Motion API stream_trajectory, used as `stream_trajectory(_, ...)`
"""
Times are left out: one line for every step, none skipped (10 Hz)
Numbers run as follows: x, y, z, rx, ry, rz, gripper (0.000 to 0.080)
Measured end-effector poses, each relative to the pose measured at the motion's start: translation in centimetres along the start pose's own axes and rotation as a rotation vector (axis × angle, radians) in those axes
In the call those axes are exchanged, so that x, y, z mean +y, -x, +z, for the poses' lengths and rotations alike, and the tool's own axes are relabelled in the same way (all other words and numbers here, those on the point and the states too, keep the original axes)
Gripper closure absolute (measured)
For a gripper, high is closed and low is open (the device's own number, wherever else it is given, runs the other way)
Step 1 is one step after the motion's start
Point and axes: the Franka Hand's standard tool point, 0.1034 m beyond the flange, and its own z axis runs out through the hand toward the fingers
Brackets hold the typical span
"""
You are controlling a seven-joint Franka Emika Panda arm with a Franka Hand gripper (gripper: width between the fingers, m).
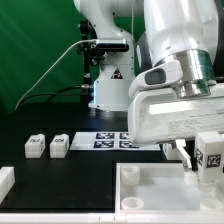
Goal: Assemble one leg
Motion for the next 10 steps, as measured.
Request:
stream_trajectory(0.0,-0.2,0.1,0.003,0.000,0.001,0.0506)
stream_trajectory(0.0,-0.5,0.3,0.001,-0.001,0.001,0.0506)
stream_trajectory(0.1,-0.9,0.4,0.006,-0.001,0.003,0.0506)
stream_trajectory(0.4,-1.1,0.6,0.008,0.001,0.006,0.0506)
stream_trajectory(0.4,-0.9,0.8,0.006,0.001,0.008,0.0506)
stream_trajectory(0.2,-0.4,1.1,-0.001,-0.002,0.007,0.0506)
stream_trajectory(0.0,-0.2,1.4,-0.004,-0.004,0.006,0.0506)
stream_trajectory(0.0,-0.2,1.4,-0.002,-0.003,0.006,0.0506)
stream_trajectory(-0.1,-0.3,1.5,-0.001,-0.005,0.005,0.0506)
stream_trajectory(-0.2,-0.4,1.5,-0.002,-0.006,0.004,0.0506)
